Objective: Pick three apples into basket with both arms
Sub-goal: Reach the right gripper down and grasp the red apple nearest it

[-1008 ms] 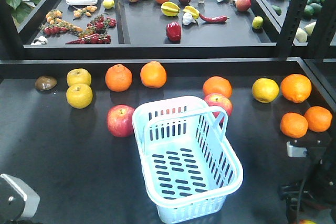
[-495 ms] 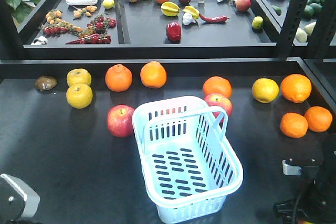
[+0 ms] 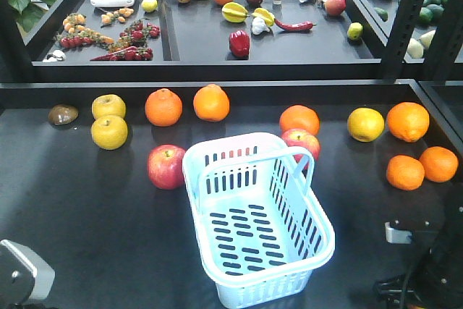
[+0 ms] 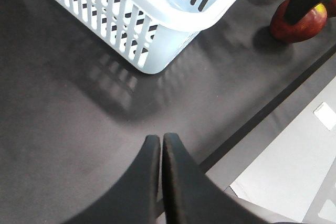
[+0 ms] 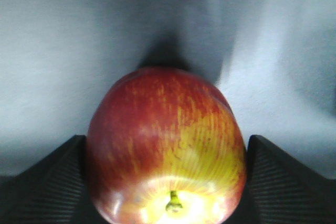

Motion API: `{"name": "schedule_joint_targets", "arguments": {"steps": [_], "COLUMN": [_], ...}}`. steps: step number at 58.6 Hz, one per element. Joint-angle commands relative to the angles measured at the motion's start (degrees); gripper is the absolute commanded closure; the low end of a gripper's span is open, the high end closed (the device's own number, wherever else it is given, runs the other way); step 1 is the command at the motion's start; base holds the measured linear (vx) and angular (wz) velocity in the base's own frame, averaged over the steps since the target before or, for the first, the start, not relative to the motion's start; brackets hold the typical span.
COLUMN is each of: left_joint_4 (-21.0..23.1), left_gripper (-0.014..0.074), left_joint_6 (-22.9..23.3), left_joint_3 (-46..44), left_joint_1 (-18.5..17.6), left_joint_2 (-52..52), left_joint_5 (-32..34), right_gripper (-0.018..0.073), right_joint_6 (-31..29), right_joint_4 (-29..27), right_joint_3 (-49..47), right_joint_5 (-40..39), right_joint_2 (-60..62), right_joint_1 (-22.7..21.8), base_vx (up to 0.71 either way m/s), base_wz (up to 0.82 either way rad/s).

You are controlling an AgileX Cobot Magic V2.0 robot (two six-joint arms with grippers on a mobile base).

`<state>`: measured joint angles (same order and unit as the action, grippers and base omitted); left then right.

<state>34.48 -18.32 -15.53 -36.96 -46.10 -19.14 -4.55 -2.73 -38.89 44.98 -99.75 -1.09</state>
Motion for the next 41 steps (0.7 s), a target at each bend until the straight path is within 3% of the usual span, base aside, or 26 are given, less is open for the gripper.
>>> {"name": "schedule_joint_targets", "arguments": {"steps": [1,12,20,29,41], "left_joint_4": [1.2,1.2,1.2,1.2,1.2], "left_gripper": [0.0602,0.0602,0.0602,0.0602,0.0602], "left_joint_6": [0.3,0.3,0.3,0.3,0.3], "left_joint_3": [-1.3,-1.3,-1.3,-1.3,-1.3], "left_joint_1": [-0.2,-0.2,-0.2,-0.2,-0.2], "left_joint_2": [0.4,0.4,0.4,0.4,0.4], "left_joint_5": [3.0,3.0,3.0,3.0,3.0], "right_gripper": [0.0564,0.0568,0.0565,0.0564,0.0560], "right_joint_6": [-1.6,-2.1,-7.4,-20.1,-40.0], "right_joint_4": [-0.6,-1.4,-8.3,-28.5,-55.2], "right_joint_3": [-1.0,-1.0,-1.0,-1.0,-0.9], "right_joint_5": [3.1,5.3,5.2,3.7,3.1], "right_joint_2": [6.3,21.4,32.3,41.2,40.6], "right_joint_1": [-0.2,-0.2,-0.2,-0.2,-0.1], "base_vx": [0.00,0.00,0.00,0.00,0.00], "base_wz": [0.00,0.00,0.00,0.00,0.00]}}
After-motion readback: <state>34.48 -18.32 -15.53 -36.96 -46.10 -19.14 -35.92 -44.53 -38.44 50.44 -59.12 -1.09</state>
